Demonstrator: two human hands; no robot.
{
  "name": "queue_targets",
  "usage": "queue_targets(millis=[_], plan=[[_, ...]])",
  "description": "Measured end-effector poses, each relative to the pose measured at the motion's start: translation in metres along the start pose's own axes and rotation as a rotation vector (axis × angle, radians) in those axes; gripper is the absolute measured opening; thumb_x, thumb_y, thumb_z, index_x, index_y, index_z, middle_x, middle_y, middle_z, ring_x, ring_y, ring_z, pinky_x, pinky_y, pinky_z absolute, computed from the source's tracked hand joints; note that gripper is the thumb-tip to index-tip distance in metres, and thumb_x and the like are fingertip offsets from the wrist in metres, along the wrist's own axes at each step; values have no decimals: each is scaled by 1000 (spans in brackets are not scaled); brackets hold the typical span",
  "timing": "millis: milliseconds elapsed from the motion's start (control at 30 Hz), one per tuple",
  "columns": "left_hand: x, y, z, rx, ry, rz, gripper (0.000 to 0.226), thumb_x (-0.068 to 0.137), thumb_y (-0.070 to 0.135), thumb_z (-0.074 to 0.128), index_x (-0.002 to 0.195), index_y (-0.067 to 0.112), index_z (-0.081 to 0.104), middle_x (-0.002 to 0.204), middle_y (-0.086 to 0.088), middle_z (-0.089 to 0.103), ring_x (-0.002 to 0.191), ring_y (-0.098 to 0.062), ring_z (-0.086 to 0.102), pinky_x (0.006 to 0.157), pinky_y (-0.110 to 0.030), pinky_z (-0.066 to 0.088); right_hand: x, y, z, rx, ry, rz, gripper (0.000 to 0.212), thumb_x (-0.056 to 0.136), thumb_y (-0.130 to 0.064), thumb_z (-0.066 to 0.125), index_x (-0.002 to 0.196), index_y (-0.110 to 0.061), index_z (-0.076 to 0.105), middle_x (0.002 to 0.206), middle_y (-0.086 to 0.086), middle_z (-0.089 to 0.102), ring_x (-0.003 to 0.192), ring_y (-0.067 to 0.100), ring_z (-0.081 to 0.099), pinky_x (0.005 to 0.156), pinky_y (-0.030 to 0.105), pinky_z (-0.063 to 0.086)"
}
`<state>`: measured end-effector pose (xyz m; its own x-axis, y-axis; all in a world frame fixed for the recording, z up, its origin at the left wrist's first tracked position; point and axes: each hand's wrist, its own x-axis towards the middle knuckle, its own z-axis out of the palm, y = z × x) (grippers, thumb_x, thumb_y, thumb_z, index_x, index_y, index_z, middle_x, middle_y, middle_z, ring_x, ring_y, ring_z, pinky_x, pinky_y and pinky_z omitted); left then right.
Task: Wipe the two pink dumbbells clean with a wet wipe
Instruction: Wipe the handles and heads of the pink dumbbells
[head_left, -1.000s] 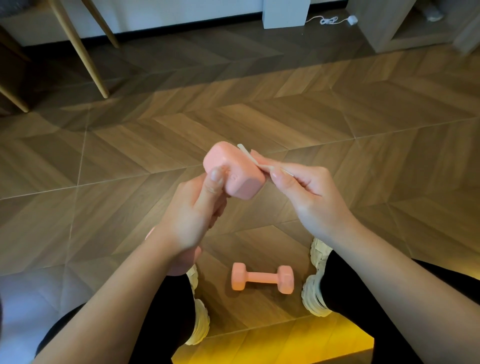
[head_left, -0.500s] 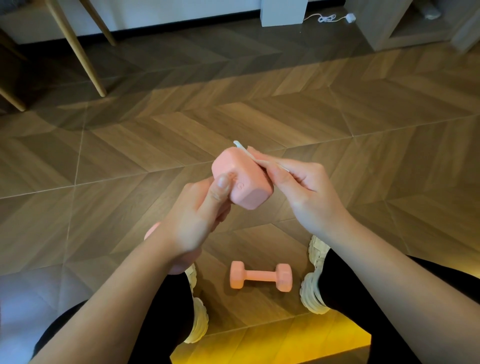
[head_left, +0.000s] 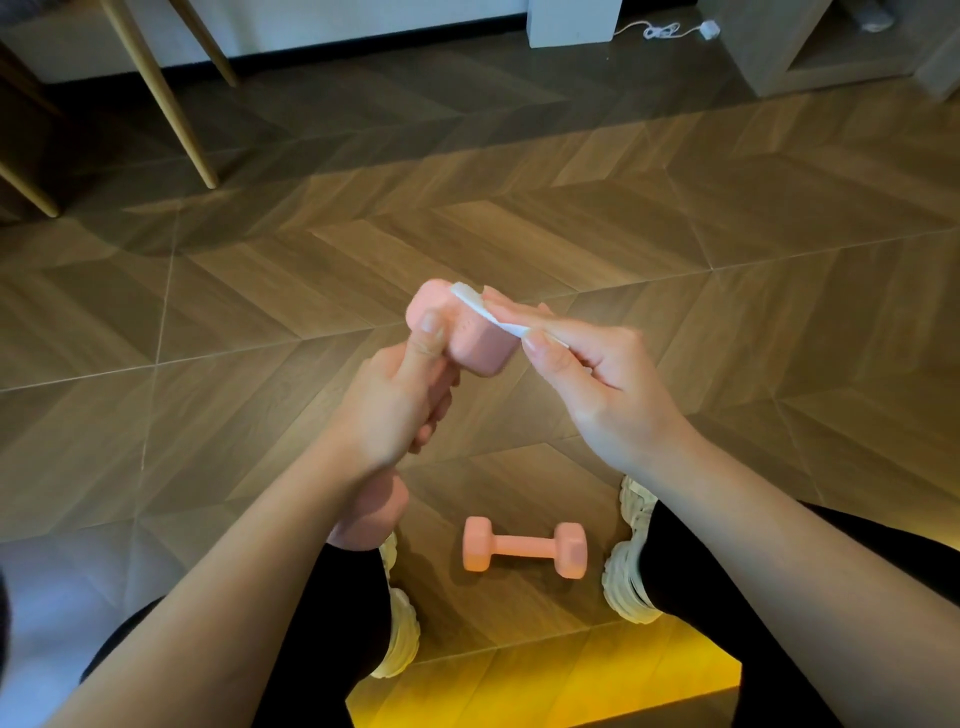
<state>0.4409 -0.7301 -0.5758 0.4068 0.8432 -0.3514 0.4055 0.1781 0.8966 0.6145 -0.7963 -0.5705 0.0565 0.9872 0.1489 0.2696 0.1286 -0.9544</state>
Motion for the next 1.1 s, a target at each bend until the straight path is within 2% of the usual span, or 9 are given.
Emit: queue_targets(millis=[67,167,200,300,367,467,567,900,1100], plan=[[1,0,-4,-24,24,-3,90,78,86,25,81,4,61,54,1,43,47,-14,36,48,-26,28,0,0,0,-26,15,-3,33,102,-14,43,132,-14,56,137,-4,58,131,4,50,117,41,32],[-1,4,-7,-41,44,47,75,84,79,26,66,11,50,56,-3,41,47,-12,34,46,-24,29,0,3,0,-29,31,13,32,102,-16,43,130,-16,57,115,-25,65,104,-12,60,95,16,45],[-3,6,-7,-57,40,79,71,84,78,28,64,11,45,57,-6,39,47,-11,34,45,-22,28,0,5,-1,-15,38,24,33,102,-17,43,130,-13,59,118,-22,65,104,-12,60,92,14,45],[-6,7,-5,-99,-5,185,66,82,74,32,59,12,36,56,-11,30,47,-11,30,45,-24,24,4,8,-1,66,33,51,35,102,-16,43,129,-2,62,136,4,60,132,8,51,111,35,41],[-9,5,-4,-112,-52,226,58,84,69,34,53,19,35,52,-5,28,49,-13,27,46,-27,22,7,7,-1,124,37,64,35,101,-15,44,126,0,63,137,8,59,135,13,49,114,41,38],[-9,0,-4,-104,-132,240,51,88,66,38,55,28,40,50,12,30,52,-14,25,49,-32,20,6,5,0,156,49,59,33,100,-15,45,125,-3,64,135,6,60,132,11,51,112,34,39],[-8,-5,-4,55,-142,261,53,88,73,37,57,32,46,49,13,38,52,-10,31,54,-33,24,3,5,0,172,28,55,33,100,-13,45,128,-1,60,136,6,58,133,10,51,111,29,39],[-4,5,-9,17,44,154,61,79,76,31,48,28,49,48,8,42,44,-11,36,44,-22,30,-8,10,-1,60,8,14,34,103,-13,43,132,-5,57,139,2,57,135,10,48,117,45,33],[-9,0,-5,-74,-94,249,52,87,71,41,54,32,47,48,12,36,50,-8,30,48,-25,26,-1,8,2,163,64,123,35,100,-17,46,127,-2,61,138,11,58,134,16,50,113,46,39]])
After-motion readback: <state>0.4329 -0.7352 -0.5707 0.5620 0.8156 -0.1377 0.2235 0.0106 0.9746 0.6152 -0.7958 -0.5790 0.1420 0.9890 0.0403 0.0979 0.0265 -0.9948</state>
